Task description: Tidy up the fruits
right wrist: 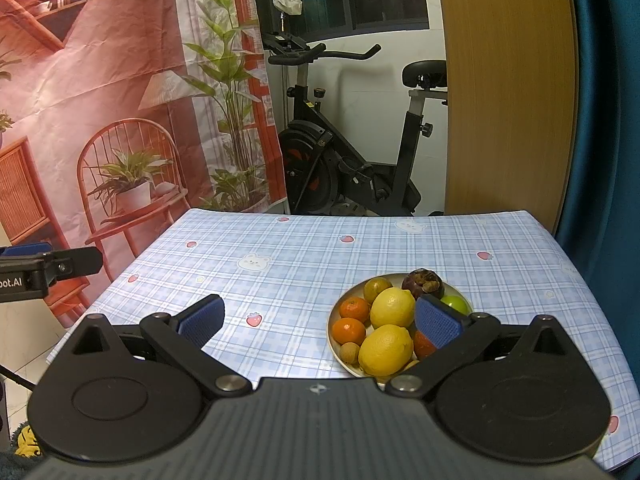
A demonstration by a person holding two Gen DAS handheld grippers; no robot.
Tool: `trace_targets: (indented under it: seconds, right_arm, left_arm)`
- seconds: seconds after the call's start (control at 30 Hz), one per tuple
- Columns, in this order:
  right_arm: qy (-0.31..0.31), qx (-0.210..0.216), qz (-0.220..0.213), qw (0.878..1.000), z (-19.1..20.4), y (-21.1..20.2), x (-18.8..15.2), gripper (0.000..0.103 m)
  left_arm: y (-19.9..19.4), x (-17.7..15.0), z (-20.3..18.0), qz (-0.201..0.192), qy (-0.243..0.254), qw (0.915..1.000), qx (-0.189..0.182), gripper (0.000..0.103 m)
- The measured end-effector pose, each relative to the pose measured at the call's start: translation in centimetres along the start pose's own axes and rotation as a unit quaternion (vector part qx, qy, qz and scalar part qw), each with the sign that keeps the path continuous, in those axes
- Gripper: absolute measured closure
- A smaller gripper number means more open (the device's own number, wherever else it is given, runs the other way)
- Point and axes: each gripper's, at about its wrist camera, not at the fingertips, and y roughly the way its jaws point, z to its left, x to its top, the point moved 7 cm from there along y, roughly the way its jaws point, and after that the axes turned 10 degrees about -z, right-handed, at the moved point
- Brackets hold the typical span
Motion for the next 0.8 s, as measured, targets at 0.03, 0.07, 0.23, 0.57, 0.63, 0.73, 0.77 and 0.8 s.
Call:
trace_targets:
  seconds: [0.03, 0.07, 0.23, 0.57, 0.63, 0.73, 0.77, 0.8]
  right_arm:
    - [-0.001, 0.000, 0.000, 1.000, -0.01, 0.01, 0.02, 0.000]
    - [-0.001, 0.000, -0.001, 1.000, -0.11, 0.05, -0.06, 0.000]
    - [-0.008, -0.005, -0.007, 1.000, -0.31, 0.04, -0.16, 0.000]
    - [-0.015, -0.010, -0.011, 1.000, -0.40, -0.11, -0.06, 0.000]
    - [-0.015, -0.011, -0.010, 1.000, -0.42, -0.12, -0.03, 0.000]
    - [-0.016, -0.011, -0.010, 1.000, -0.45, -0.13, 0.03, 0.000]
    - [-0.016, -0.011, -0.010, 1.000, -0.46, -0.13, 0.03, 0.000]
    - [-0.016, -0.011, -0.010, 1.000, -0.42, -0.13, 0.02, 0.000]
  left_arm:
    - [0.00, 0.00, 0.01, 0.000, 0.000, 1.0000, 0.000, 0.005]
    - [-0.05, 0.00, 0.02, 0.000, -0.001, 1.0000, 0.000, 0.005]
    - [-0.13, 0.12, 0.27, -0.003, -0.003, 1.0000, 0.000, 0.005]
    - [-0.12, 0.20, 0.42, -0.005, -0.005, 1.0000, 0.003, 0.005]
    - [-0.17, 0.22, 0.33, -0.007, -0.003, 1.0000, 0.001, 0.005]
    - [-0.25, 0.25, 0.25, -0.008, -0.001, 1.0000, 0.000, 0.005]
    - [-0.26, 0.26, 0.26, -0.008, -0.002, 1.0000, 0.001, 0.005]
    - [-0.18, 0.29, 0.39, -0.008, -0.002, 1.0000, 0.001, 0.005]
